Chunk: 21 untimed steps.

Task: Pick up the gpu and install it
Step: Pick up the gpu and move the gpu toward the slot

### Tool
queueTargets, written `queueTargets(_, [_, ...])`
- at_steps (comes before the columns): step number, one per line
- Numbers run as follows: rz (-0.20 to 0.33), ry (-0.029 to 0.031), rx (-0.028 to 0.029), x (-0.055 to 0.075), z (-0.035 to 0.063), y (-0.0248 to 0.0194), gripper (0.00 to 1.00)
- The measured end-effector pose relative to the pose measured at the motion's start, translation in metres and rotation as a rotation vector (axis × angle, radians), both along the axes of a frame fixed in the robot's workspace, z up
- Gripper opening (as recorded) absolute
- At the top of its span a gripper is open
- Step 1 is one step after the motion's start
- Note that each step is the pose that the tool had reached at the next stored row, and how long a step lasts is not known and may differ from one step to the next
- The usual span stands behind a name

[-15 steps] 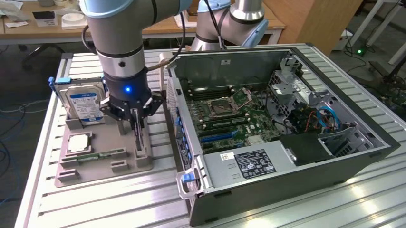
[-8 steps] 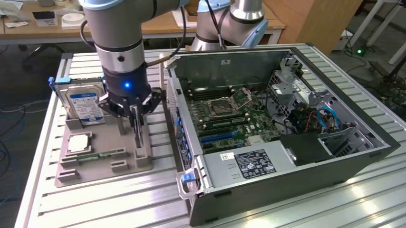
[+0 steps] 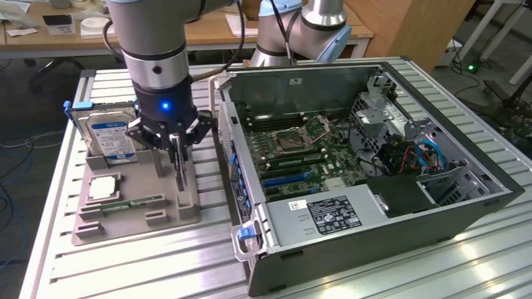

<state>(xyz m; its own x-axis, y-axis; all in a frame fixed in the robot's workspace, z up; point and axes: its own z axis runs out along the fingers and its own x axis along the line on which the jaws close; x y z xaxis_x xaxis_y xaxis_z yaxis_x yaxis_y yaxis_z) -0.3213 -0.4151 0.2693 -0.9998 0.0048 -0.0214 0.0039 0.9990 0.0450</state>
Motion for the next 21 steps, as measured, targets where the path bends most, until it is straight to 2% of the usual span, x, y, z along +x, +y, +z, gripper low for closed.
queueTargets(8, [0.000, 0.0000, 0.0000, 0.000, 0.0088, -0.0001, 0.27])
queueTargets(11, [0.000, 0.0001, -0.0016, 0.000, 0.0111, -0.0002, 0.27])
queueTargets(13, [0.000, -0.0001, -0.0046, 0.000, 0.0124, -0.0001, 0.27])
queueTargets(18, [0.000, 0.0002, -0.0165, 0.000, 0.0155, -0.0001, 0.27])
queueTargets(21, [0.000, 0.0000, -0.0203, 0.000, 0.0186, -0.0002, 0.27])
